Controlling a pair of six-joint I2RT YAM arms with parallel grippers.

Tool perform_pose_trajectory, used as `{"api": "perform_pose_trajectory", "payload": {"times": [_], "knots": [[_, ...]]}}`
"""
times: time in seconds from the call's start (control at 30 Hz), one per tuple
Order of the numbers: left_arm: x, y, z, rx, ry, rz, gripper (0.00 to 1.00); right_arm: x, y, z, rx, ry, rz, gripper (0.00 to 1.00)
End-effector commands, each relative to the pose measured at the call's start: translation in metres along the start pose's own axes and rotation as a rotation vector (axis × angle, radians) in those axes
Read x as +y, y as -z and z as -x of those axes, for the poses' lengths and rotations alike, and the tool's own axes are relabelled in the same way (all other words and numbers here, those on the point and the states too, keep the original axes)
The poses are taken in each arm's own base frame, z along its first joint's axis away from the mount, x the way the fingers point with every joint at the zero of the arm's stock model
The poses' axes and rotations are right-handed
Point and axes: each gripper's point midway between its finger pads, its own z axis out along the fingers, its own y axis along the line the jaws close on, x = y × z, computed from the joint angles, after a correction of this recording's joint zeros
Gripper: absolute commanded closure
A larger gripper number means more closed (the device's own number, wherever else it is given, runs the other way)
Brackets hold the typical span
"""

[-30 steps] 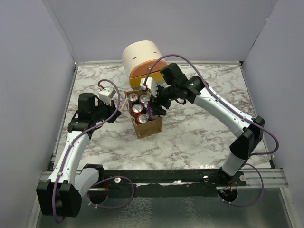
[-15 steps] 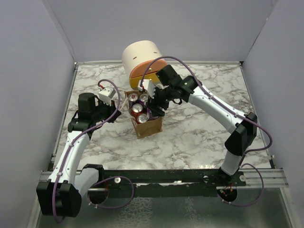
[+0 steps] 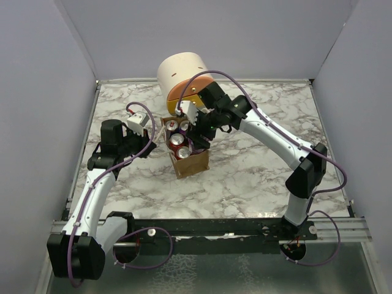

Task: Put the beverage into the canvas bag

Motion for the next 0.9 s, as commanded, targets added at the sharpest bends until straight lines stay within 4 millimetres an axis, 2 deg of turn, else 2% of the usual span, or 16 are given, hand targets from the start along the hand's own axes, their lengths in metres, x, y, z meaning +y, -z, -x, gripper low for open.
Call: {"api": "perform_pose_trajectory", "payload": {"times": [0.0,0.1,0.33,0.47,0.67,0.87], "knots": [[-0.007,-0.002,0.001,-0.009,-0.005,-0.04,1.0,-0.017,0.001,0.001,0.062,0.004,-0.113,0.91],[-0.006,-0.002,0.0,-0.007,-0.004,-0.039,1.0,-0.023,0.008,0.006,0.067,0.015,-0.156,0.91],[-0.006,-0.003,0.002,-0.005,0.001,-0.039,1.0,-0.013,0.002,0.003,0.129,0.033,-0.116,0.92],[-0.006,-0.004,0.001,-0.008,0.0,-0.038,1.0,-0.01,-0.006,-0.001,0.143,0.03,-0.102,0.92],[-0.006,-0.003,0.002,-0.011,0.0,-0.036,1.0,-0.004,-0.028,-0.016,0.181,0.022,-0.058,0.92],[-0.007,-0.004,0.0,-0.008,0.007,-0.044,1.0,0.011,-0.033,-0.006,0.11,-0.005,0.019,0.92]]}}
